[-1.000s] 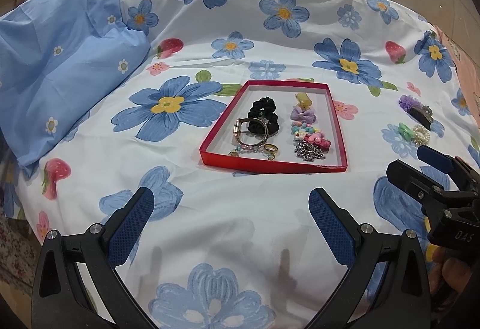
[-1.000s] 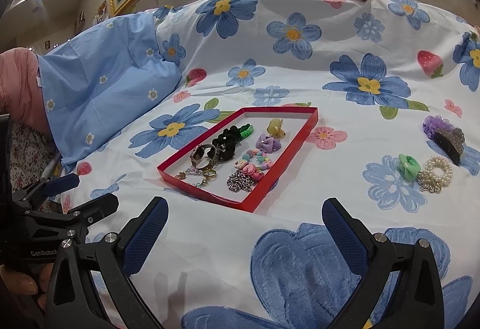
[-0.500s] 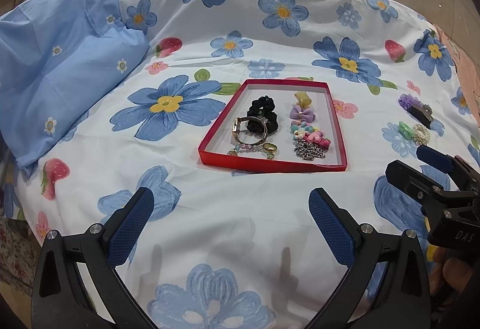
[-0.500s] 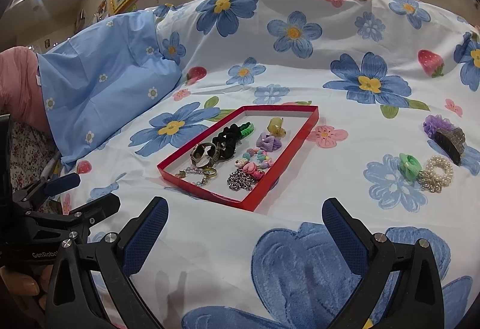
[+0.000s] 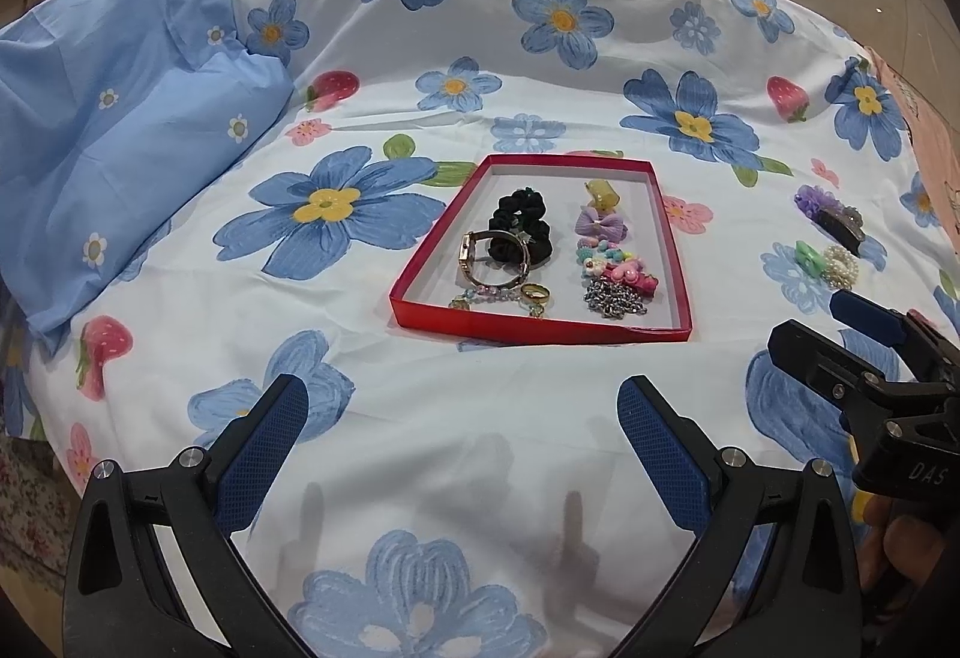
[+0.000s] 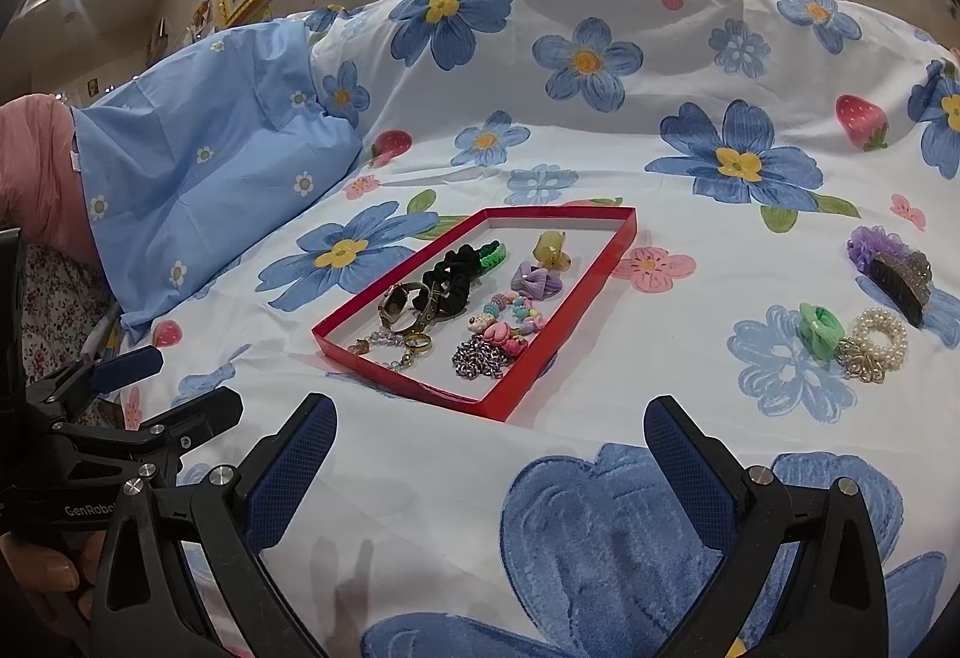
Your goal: Organize jewelry
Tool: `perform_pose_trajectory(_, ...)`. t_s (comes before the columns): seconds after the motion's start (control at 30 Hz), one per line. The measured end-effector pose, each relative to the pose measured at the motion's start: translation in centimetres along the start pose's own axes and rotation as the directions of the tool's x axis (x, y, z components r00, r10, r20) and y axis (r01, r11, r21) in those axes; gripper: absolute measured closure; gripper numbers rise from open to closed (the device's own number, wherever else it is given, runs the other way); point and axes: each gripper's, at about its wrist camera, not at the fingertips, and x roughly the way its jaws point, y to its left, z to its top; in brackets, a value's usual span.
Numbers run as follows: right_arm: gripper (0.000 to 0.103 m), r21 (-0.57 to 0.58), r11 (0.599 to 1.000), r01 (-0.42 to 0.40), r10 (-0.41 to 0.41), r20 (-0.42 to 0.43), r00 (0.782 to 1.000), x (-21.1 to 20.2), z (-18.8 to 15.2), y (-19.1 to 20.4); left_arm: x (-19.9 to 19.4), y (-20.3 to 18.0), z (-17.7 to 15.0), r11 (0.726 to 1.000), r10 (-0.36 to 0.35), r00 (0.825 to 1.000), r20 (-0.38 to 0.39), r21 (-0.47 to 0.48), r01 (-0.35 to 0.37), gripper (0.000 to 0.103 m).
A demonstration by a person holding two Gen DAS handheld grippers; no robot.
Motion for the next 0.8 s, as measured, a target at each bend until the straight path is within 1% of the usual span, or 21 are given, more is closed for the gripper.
perform_pose_trajectory(0.8, 0.0, 0.005, 1.0, 0.006, -0.006, -0.007, 1.0, 0.46, -0.08, -0.39, 0.45, -0.69, -0.04, 1.0, -0.008, 1.0, -0.006, 0.001, 0.008, 0.0)
